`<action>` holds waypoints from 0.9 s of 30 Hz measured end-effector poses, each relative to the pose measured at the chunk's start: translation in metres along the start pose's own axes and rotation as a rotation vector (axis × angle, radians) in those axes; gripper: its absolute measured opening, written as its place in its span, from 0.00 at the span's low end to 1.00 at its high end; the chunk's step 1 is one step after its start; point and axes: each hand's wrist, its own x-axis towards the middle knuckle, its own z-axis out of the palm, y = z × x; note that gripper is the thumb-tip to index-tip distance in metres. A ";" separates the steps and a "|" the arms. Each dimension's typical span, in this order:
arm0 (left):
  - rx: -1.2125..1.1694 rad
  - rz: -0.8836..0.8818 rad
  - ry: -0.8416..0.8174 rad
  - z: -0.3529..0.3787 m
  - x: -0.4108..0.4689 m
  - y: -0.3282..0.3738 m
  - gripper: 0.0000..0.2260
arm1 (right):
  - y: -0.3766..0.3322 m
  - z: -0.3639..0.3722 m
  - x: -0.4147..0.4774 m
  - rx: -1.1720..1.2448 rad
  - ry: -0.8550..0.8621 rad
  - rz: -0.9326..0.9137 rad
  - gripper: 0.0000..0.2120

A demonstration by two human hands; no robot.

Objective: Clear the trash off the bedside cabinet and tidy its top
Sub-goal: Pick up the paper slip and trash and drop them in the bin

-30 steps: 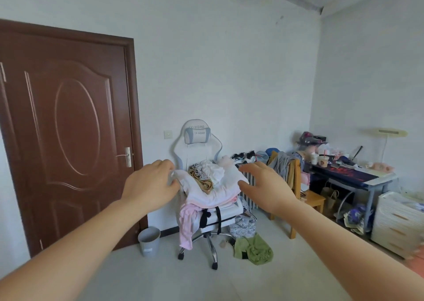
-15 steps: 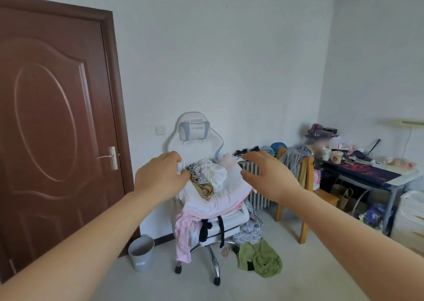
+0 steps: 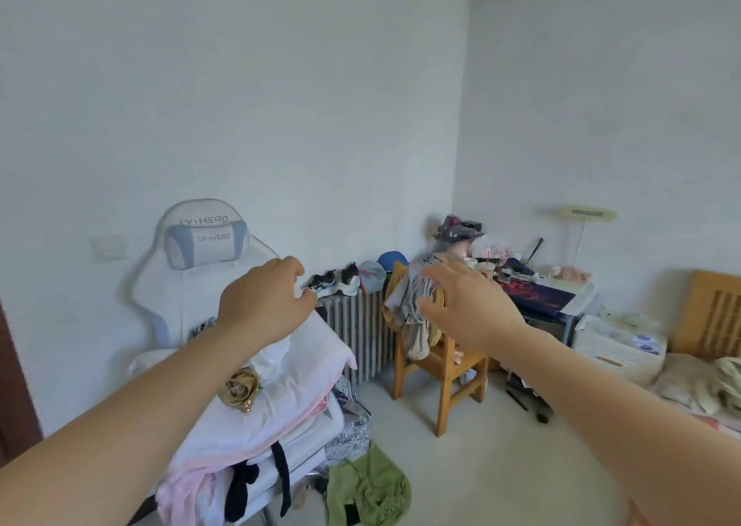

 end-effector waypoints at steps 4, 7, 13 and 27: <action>-0.098 0.123 -0.026 0.065 0.063 0.033 0.14 | 0.061 0.016 0.024 -0.086 -0.009 0.140 0.22; -0.168 0.235 -0.036 0.114 0.113 0.056 0.15 | 0.106 0.022 0.041 -0.182 0.011 0.253 0.23; -0.274 0.447 -0.076 0.199 0.205 0.099 0.17 | 0.176 0.028 0.066 -0.314 0.045 0.508 0.22; -0.419 0.768 -0.229 0.380 0.299 0.273 0.17 | 0.340 0.048 0.089 -0.483 0.054 0.820 0.21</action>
